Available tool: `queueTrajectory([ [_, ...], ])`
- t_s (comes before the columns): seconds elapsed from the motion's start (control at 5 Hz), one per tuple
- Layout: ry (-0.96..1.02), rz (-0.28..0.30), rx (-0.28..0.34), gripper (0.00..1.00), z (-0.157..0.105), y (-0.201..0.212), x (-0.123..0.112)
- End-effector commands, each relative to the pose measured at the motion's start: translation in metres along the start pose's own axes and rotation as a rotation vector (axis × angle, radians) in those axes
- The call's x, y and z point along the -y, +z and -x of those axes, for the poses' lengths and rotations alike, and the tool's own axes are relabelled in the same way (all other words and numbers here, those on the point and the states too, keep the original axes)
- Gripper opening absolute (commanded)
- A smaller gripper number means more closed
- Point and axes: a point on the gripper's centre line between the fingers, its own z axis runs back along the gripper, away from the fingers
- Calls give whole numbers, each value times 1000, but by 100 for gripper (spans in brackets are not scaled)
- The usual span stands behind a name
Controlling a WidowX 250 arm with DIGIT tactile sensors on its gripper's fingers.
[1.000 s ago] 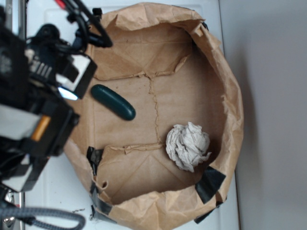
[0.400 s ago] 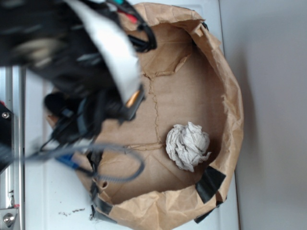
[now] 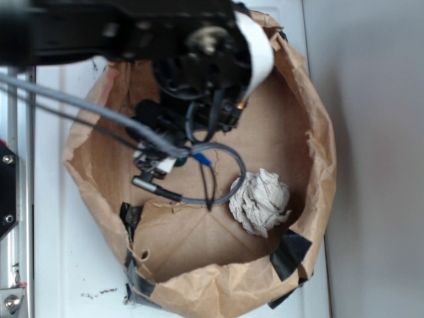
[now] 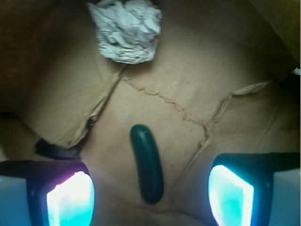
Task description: Grab the plastic pickle.
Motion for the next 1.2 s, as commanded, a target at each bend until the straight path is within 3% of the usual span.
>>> queueTrajectory([
  [0.0,-88,-78,1,100,-16,-40,25],
  [0.2,-123,-74,-5,100,-14,-57,39],
  [0.6,-146,-95,-93,100,-26,-104,49],
  [0.8,-146,-92,-78,100,-25,-100,45],
  [1.0,-135,-70,-17,100,-14,-79,42],
])
